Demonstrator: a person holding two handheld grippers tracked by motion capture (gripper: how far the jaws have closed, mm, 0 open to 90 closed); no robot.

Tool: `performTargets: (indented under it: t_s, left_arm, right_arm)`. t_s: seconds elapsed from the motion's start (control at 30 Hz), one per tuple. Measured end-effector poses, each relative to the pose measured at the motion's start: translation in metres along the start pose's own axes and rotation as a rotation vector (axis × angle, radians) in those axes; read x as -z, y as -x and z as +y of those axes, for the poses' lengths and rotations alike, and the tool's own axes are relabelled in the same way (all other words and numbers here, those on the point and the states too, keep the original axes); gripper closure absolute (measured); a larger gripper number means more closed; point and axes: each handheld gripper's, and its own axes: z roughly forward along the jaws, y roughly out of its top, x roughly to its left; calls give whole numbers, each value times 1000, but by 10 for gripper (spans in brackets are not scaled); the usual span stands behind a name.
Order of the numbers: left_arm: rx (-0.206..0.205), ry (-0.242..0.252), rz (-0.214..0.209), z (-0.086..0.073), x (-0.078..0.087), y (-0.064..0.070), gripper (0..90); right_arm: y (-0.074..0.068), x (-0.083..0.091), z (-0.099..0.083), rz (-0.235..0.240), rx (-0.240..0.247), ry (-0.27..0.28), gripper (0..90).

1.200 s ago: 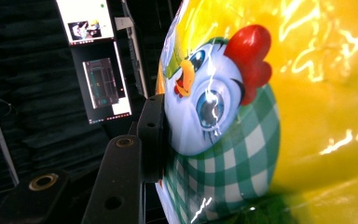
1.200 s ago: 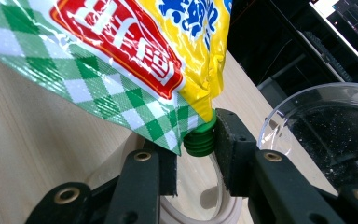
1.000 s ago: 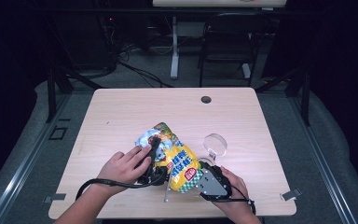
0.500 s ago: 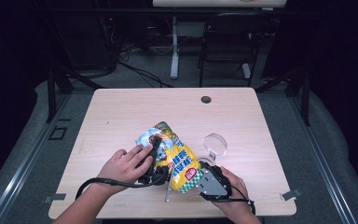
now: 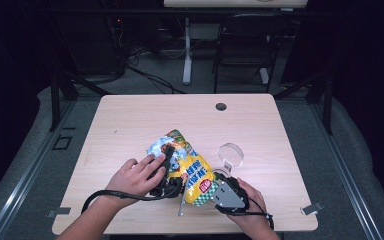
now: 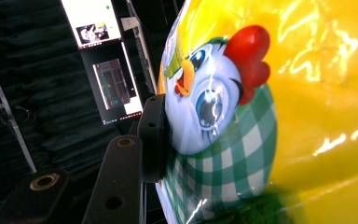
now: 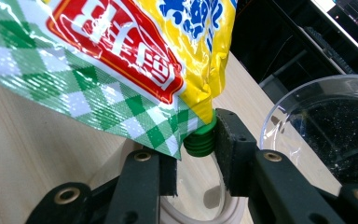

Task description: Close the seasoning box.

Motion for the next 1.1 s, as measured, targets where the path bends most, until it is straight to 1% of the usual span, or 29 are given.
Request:
performTargets:
  t_s: [0.07, 0.1, 0.17, 0.3, 0.37, 0.5, 0.53, 0.6, 0.63, 0.83, 0.87, 0.9, 1.03, 1.07, 1.1]
  left_arm:
    - [-5, -5, -12, 0, 0, -2, 646]
    - [-11, -5, -7, 0, 1, -2, 646]
    - [-5, -4, -4, 1, 0, -2, 646]
    - [-10, -1, 6, 1, 0, -3, 646]
    - [-23, -4, 10, 1, 1, -4, 647]
    - [-23, -5, 16, 1, 2, -4, 649]
    - [-35, -4, 27, 2, 3, -5, 650]
    - [-39, -4, 26, 2, 3, -6, 651]
    - [-38, -9, 11, 3, 4, -6, 652]
    - [-42, -9, 11, 3, 5, -8, 654]
    - [-48, -10, 14, 4, 5, -8, 654]
    - [-58, -5, 28, 4, 5, -8, 655]
    - [-60, -5, 28, 4, 6, -8, 657]
    - [-61, -9, 17, 4, 6, -9, 657]
    - [-64, -10, 20, 4, 6, -10, 657]
  right_arm:
    - [0, 0, 0, 0, -10, 4, 710]
    - [0, 0, 0, 0, -12, 6, 710]
    - [1, 0, 0, 3, -16, 4, 710]
    - [1, -1, 0, 2, -21, 6, 710]
    - [1, -2, 0, 3, -25, 8, 710]
    - [1, -2, 0, 3, -26, 8, 710]
    - [2, -3, 0, 6, -33, 9, 710]
    - [2, -3, 0, 6, -36, 9, 710]
    - [2, -4, -1, 4, -40, 7, 710]
    - [3, -4, -1, 1, -47, 4, 710]
    - [3, -4, -1, 0, -47, 4, 710]
    - [2, -4, -1, 1, -47, 3, 710]
    - [2, -4, -1, 2, -45, 2, 710]
    - [2, -4, -1, 3, -45, 2, 710]
    - [2, -4, -1, 1, -49, 4, 710]
